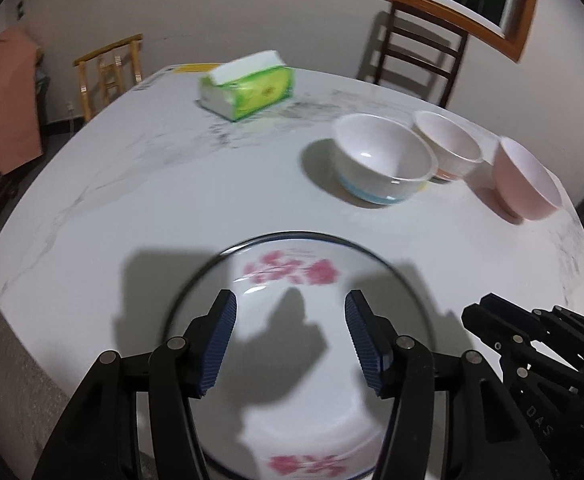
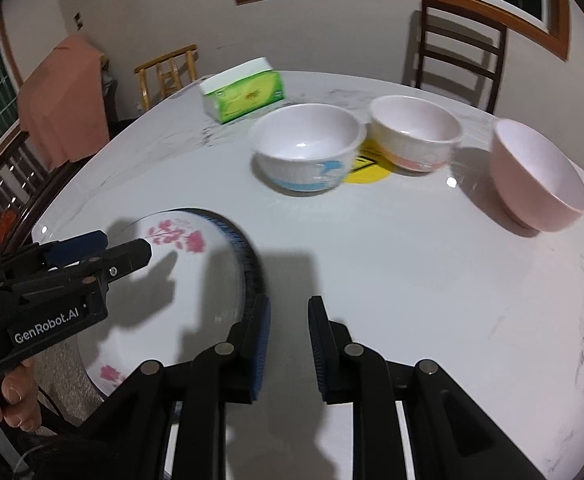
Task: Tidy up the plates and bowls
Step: 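Open both grippers and withdraw from the plate stack, then grasp the rim of the large pink bowl with both grippers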
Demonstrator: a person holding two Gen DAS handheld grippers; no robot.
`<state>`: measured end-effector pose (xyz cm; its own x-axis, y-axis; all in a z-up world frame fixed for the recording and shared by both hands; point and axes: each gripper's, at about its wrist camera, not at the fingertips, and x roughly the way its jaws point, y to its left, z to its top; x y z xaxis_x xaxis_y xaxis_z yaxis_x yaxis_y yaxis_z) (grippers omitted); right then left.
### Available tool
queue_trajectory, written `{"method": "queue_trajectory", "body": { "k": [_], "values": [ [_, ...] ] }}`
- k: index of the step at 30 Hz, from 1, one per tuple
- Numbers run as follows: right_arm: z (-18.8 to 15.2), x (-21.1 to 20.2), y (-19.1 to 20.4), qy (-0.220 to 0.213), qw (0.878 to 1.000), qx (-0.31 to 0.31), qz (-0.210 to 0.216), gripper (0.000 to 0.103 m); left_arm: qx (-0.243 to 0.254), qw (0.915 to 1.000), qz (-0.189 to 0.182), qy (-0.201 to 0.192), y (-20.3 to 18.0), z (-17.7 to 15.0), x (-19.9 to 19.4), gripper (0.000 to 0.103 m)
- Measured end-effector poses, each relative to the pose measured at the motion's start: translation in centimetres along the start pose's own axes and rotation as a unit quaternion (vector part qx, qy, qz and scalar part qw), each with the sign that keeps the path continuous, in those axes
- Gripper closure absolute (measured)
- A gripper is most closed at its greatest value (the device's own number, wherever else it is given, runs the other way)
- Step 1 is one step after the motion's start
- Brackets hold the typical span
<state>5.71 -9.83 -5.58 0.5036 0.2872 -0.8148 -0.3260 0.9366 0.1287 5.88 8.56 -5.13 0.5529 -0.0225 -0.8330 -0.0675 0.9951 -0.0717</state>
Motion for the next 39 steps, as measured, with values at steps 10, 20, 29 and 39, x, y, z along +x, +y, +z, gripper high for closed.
{"method": "queue_trajectory", "body": {
  "k": [10, 20, 29, 39],
  "values": [
    [0.2, -3.0, -10.4, -0.006, 0.996, 0.073, -0.051, 0.083, 0.066, 0.9966, -0.047, 0.019, -8.0, 3.3, 0.6, 0.049],
    [3.1, -5.8, -21.5, -0.018, 0.985, 0.143, -0.09, 0.083, 0.098, 0.9916, -0.079, 0.028, -16.1, 7.9, 2.0, 0.049],
    [7.2, -4.5, -27.2, -0.015, 0.98, 0.178, -0.087, 0.083, 0.065, 0.9919, -0.099, 0.046, -21.1, 12.6, 4.6, 0.049],
    [10.4, -0.2, -30.6, 0.017, 0.977, 0.193, -0.094, 0.083, 0.04, 0.9896, -0.105, 0.09, -24.3, 15.1, 9.6, 0.051]
  ]
}}
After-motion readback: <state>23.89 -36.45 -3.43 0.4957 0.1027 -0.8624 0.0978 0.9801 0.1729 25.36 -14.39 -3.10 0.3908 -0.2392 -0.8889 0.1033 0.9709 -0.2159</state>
